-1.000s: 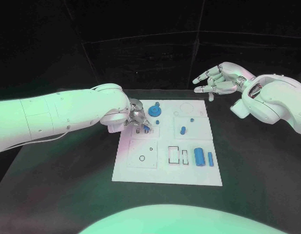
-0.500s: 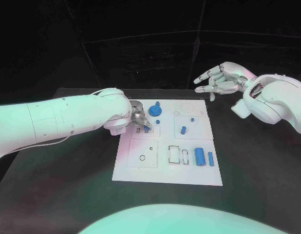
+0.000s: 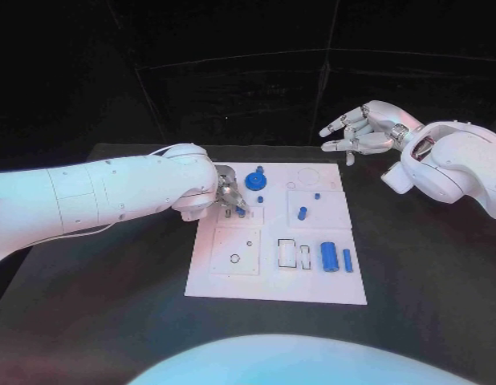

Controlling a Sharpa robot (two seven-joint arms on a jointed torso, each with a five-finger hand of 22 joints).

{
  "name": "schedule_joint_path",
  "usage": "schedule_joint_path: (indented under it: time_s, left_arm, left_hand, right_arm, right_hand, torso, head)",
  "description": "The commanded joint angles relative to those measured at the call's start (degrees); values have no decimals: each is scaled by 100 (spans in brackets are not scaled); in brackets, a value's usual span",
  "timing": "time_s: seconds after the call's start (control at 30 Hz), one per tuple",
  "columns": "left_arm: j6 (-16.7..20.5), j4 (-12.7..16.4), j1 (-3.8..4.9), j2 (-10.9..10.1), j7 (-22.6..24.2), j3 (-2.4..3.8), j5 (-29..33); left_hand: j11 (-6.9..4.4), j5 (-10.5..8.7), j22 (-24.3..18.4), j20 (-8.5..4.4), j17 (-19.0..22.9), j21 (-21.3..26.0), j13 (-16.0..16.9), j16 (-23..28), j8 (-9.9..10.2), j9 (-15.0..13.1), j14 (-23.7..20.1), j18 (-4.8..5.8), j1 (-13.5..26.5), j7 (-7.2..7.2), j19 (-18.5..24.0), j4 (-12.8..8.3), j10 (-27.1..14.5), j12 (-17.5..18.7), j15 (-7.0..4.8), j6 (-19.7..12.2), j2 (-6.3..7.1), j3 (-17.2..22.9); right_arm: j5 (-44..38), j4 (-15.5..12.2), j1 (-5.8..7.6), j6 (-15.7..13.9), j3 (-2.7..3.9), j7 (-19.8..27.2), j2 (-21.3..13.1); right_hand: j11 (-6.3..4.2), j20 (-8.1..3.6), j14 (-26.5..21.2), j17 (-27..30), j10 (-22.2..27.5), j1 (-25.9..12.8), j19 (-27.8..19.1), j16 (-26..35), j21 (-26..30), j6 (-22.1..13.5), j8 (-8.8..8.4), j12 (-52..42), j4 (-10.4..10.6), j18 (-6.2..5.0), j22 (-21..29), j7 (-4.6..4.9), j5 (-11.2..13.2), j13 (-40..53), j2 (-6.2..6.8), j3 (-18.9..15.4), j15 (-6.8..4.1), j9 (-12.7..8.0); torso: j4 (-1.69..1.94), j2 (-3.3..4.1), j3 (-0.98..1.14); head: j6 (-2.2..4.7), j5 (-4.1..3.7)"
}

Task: Assemble the parts on the task board

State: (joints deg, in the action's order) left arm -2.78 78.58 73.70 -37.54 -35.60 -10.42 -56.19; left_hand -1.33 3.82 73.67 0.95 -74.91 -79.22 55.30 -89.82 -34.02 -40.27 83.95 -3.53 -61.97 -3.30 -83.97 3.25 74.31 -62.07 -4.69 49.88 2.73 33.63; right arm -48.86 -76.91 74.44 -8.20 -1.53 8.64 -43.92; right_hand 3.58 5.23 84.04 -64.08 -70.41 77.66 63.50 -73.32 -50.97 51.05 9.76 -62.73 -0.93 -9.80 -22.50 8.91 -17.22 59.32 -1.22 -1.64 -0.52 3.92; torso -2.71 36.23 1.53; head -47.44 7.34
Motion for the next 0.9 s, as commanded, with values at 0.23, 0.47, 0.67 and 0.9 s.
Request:
schedule_joint_path:
  time_s: [0.23, 0.47, 0.67, 0.9]
  left_arm:
    - [-359, -14, -5, 15, -130, -10, -125]
    - [-456, -24, -5, 15, -147, -11, -125]
    - [-529, -18, -5, 36, -159, -11, -125]
    - [-552, -13, -5, 27, -166, -11, -110]
  left_hand:
    - [-5, 24, 0, 23, -1509, 19, -15, -18, -26, -9, 605, 14, 1, 28, -128, -903, 2, 28, -30, -23, -31, 931]
    - [-5, 22, -5, 23, -1509, 23, -19, -18, -29, -12, 605, 13, 6, 28, -126, -904, 0, 32, -30, -23, -26, 936]
    - [-9, 20, 2, 21, -1509, 21, -34, -18, -57, -32, 605, 15, 45, 37, -127, -897, 0, 41, -33, -4, -6, 950]
    - [-16, 20, 12, 18, -1509, 16, -27, -18, -83, -50, 605, 16, 77, 48, -130, -890, 11, 31, -37, 13, 6, 962]
  right_arm:
    - [-5, 7, 14, 48, 5, 32, 14]
    - [-25, 10, 14, 31, 5, 17, 17]
    - [-50, 14, 14, 15, 5, -2, 26]
    - [-61, 22, 13, 6, 5, -17, 31]
  right_hand:
    - [16, 2, 37, 6, 36, -3, 38, 22, 30, -48, 33, 35, 21, -76, 10, 5, -36, -6, -60, -9, -27, -6]
    - [17, 3, 40, -9, 36, -13, 39, 17, 36, -50, 34, 33, 29, -76, 14, 6, -43, -6, -65, -11, -26, -6]
    - [17, 3, 41, -9, 35, -16, 40, 17, 37, -50, 35, 32, 31, -76, 14, 6, -44, -5, -65, -11, -25, -6]
    - [17, 3, 38, 5, 38, -19, 40, 28, 39, -49, 36, 37, 34, -76, 15, 6, -46, -11, -66, -12, -25, -6]
  torso:
    - [4, -4, 2]
    - [-1, -2, 0]
    - [3, 2, 1]
    - [0, -1, 0]
  head:
    - [-17, -1]
    - [-17, -3]
    - [-13, 2]
    - [-37, -2]
